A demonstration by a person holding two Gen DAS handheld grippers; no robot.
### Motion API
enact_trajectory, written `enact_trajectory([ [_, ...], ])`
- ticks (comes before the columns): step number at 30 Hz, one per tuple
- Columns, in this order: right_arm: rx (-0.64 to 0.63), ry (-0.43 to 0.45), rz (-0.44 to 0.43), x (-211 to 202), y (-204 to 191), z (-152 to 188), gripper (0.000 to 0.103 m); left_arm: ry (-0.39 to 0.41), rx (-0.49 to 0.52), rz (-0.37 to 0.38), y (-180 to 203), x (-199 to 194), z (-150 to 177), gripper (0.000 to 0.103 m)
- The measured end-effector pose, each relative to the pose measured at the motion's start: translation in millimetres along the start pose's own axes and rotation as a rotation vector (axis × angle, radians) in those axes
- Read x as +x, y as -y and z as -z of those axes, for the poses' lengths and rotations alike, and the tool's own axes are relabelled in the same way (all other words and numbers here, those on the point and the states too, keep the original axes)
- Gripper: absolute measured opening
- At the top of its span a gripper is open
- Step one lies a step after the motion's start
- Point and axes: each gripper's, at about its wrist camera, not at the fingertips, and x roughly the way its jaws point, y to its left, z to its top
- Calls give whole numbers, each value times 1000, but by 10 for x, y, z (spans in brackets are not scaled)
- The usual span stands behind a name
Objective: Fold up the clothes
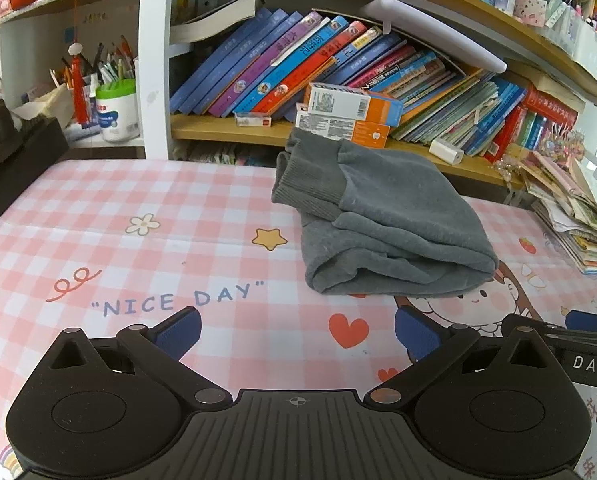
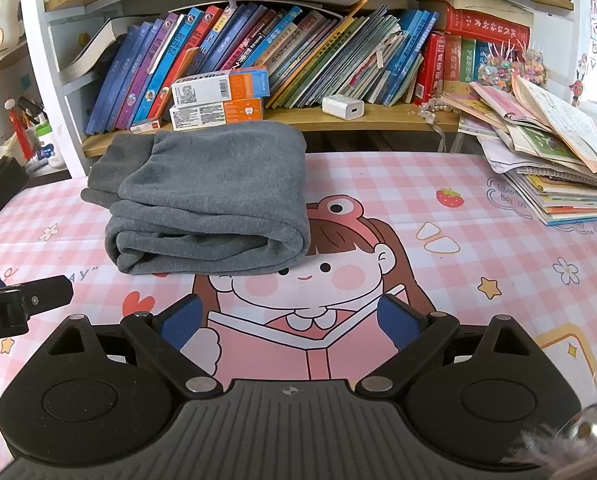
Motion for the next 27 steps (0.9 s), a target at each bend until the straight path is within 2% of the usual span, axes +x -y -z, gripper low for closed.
enact_trajectory([
  [27, -5, -5, -5, -8, -12, 5, 94, -15, 3, 8, 17, 7, 21, 103],
])
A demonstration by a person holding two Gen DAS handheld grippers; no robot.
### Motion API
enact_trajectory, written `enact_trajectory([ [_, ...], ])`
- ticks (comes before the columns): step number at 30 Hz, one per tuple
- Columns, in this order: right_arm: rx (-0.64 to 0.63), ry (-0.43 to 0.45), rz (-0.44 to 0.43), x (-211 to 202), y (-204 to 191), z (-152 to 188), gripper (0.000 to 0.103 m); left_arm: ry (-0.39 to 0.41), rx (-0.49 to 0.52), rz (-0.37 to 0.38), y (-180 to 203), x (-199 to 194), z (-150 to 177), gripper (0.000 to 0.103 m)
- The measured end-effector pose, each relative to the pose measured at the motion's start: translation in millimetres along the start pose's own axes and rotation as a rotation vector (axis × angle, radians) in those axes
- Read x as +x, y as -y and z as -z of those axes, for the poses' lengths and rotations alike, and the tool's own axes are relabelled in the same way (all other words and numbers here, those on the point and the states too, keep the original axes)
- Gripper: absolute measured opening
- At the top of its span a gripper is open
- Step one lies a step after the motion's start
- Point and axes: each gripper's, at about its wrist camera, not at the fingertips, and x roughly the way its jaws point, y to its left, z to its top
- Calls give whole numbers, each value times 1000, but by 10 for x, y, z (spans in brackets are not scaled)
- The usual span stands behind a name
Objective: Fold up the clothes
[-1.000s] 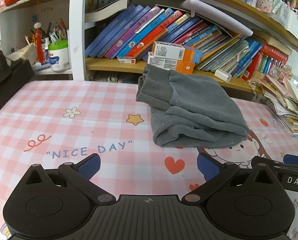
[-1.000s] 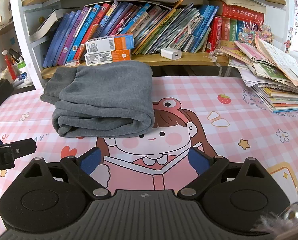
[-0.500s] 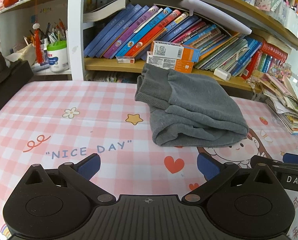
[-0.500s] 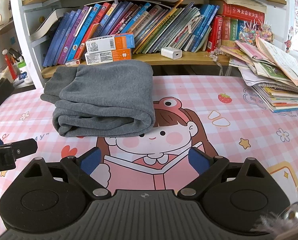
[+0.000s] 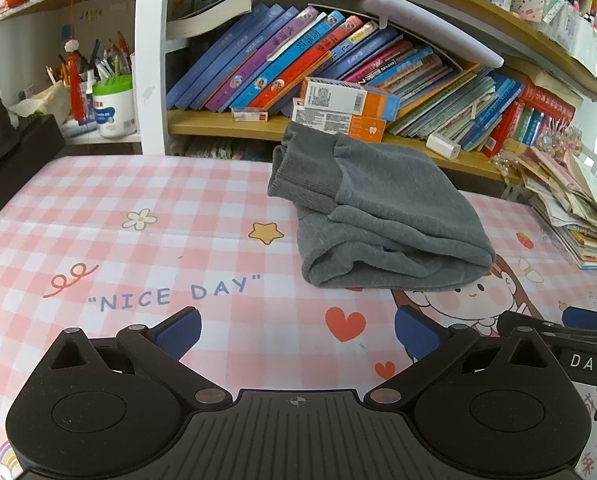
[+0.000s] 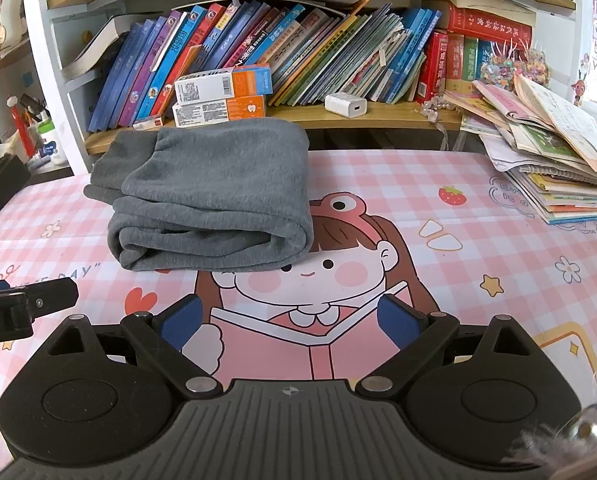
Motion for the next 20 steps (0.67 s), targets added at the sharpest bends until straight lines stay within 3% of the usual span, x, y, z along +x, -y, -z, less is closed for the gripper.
enact_trajectory([
  [7, -1, -2, 0, -3, -6, 10, 94, 11, -1, 51, -9, -40, 4, 103],
  [20, -12, -13, -3, 36, -24, 22, 94, 20, 19, 49, 14, -36, -2, 103],
])
